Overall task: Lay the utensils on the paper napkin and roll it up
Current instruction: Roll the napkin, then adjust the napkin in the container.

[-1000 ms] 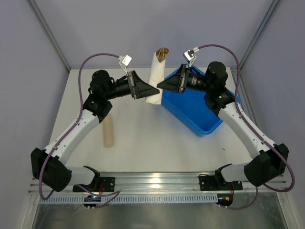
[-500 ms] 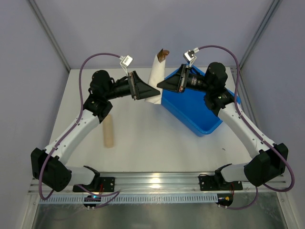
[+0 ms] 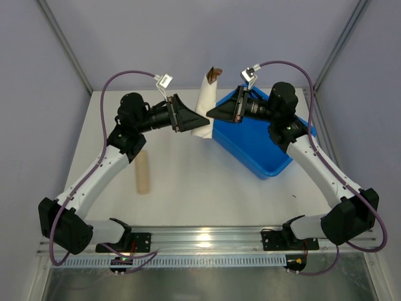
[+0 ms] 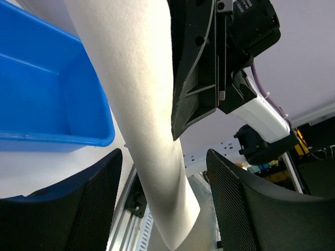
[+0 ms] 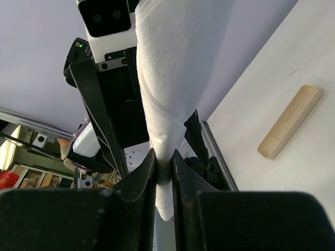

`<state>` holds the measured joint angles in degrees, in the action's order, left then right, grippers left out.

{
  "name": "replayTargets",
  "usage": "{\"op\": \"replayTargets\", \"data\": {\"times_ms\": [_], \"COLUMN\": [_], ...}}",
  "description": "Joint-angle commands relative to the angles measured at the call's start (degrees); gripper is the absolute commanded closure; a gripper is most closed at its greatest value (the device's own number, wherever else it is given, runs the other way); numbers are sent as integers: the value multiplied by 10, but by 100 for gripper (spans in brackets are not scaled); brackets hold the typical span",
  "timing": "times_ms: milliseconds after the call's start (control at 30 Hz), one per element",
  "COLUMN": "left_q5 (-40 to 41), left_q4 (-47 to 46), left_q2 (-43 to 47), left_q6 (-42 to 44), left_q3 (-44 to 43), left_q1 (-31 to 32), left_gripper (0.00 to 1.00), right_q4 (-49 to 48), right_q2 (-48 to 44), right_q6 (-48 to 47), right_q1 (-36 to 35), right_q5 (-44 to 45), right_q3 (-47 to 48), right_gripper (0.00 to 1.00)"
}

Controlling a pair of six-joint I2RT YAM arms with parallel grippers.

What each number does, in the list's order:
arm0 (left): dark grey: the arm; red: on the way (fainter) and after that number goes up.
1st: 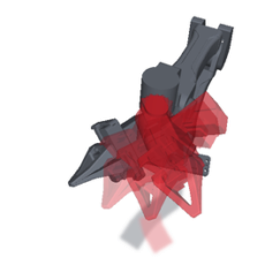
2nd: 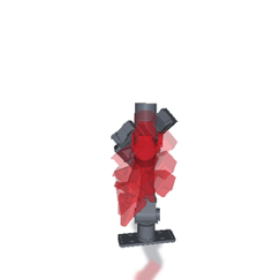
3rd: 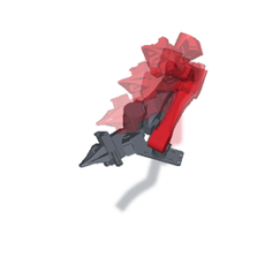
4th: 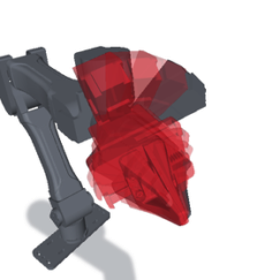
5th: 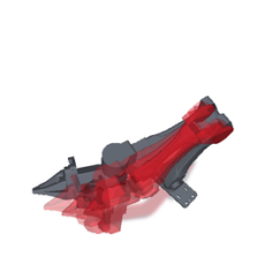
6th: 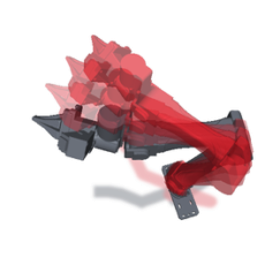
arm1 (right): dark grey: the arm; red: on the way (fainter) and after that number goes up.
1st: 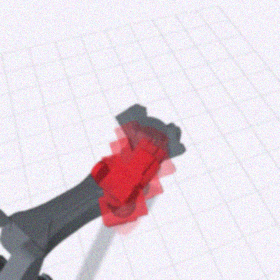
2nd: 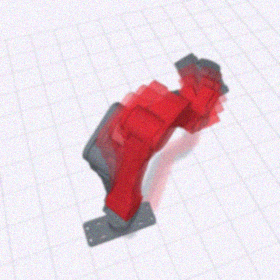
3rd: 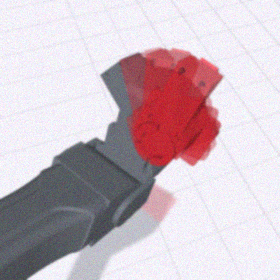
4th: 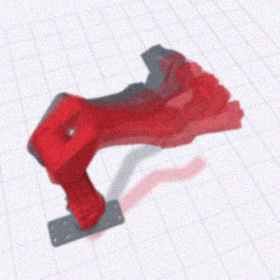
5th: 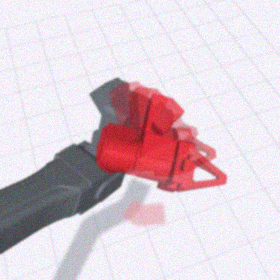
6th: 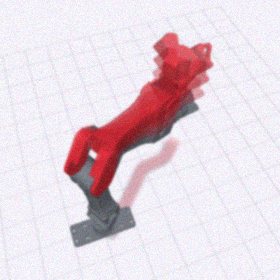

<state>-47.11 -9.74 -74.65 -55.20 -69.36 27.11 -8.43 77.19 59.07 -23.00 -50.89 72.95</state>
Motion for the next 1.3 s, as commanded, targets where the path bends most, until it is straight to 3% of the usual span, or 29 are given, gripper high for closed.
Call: {"op": "replayTargets", "data": {"times_ms": [0,200,433,600,833,1067,1267], "left_q5": [23,64,165,252,275,290,295], "left_q4": [36,109,323,485,543,565,583], "left_q2": [37,79,137,148,165,192,211], "left_q6": [32,76,181,239,267,295,329], "left_q3": [5,18,-3,-68,-89,-77,-76], "left_q1": [-11,-36,-73,-81,-83,-83,-83], "left_gripper": [33,32,32,33,33,33,33], "right_q4": [5,73,215,328,508,578,603], "right_q2": [-21,-24,-23,-14,36,78,72], "right_q6": [-30,-71,-156,-270,-424,-526,-605], "right_q1": [2,2,25,73,116,132,132], "right_q5": [5,18,44,84,154,223,308], "right_q3": [22,39,70,100,196,236,201], "right_gripper": [97,96,96,96,96,96,97]}}
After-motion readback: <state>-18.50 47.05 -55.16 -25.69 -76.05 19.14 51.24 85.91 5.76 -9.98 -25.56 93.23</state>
